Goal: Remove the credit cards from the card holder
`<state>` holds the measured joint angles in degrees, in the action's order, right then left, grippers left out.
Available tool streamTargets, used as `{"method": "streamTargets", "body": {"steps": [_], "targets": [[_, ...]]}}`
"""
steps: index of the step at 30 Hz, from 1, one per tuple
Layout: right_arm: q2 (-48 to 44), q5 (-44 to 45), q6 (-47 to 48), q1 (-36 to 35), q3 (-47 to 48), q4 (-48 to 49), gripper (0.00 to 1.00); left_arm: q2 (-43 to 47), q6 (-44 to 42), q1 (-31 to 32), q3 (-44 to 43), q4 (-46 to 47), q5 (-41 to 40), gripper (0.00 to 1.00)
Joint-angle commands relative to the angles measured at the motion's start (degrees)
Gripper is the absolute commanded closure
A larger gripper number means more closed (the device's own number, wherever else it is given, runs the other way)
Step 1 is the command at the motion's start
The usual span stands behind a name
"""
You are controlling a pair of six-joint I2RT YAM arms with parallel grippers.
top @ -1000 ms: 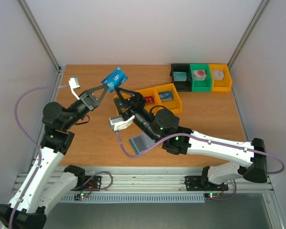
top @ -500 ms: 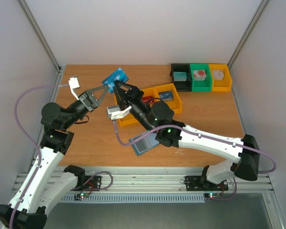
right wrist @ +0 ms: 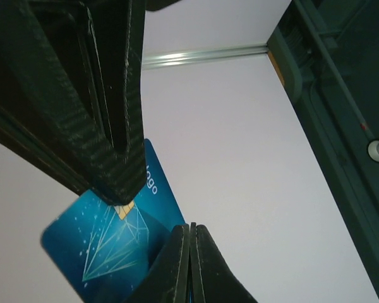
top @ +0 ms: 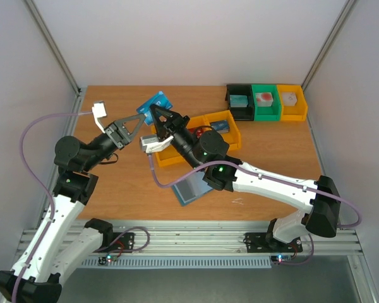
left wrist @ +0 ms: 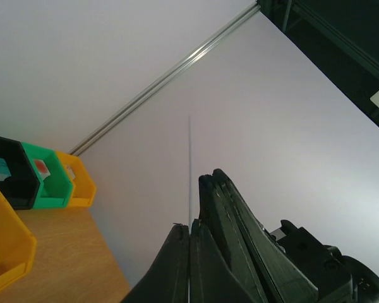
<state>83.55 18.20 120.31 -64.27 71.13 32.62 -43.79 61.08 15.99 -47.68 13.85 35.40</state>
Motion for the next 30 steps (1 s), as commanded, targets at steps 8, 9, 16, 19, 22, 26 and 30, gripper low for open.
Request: {"method": "streamTargets", "body": {"steps": [8, 9, 16, 19, 22, 26, 30], "targets": [[-0.8, 1.0, 23.3, 0.4, 1.2, -0.5, 0.99, 0.8, -0.4, 0.0, -0.2, 3.3, 0.6, 1.00], [-1.1, 1.2, 23.3, 0.4, 0.9, -1.0, 0.99, 0.8, -0.6, 0.0, -0.3, 3.4, 0.6, 1.00], [-3.7, 3.1, 23.6, 0.0, -2.7, 3.1, 0.67, 0.9, 0.0, -3.1, -2.7, 5.6, -1.0, 1.00], [-4.4, 3.5, 23.4, 0.1, -3.2, 3.2, 0.59, 0.8, 0.2, -3.3, -3.5, 6.6, -0.3, 1.00], [-4.3, 3.3, 23.9, 0.1, -3.4, 3.5, 0.53, 0.1, 0.2, -3.3, -4.4, 6.9, -0.7, 1.00], [-3.6, 2.6, 24.9, 0.2, -4.0, 4.5, 0.38, -0.3, 0.4, -3.4, -5.0, 7.1, -0.2, 1.00], [-1.6, 0.9, 26.7, 0.5, -2.9, 6.8, 0.37, -0.4, 0.5, -3.4, -4.9, 6.7, 0.7, 1.00]]}}
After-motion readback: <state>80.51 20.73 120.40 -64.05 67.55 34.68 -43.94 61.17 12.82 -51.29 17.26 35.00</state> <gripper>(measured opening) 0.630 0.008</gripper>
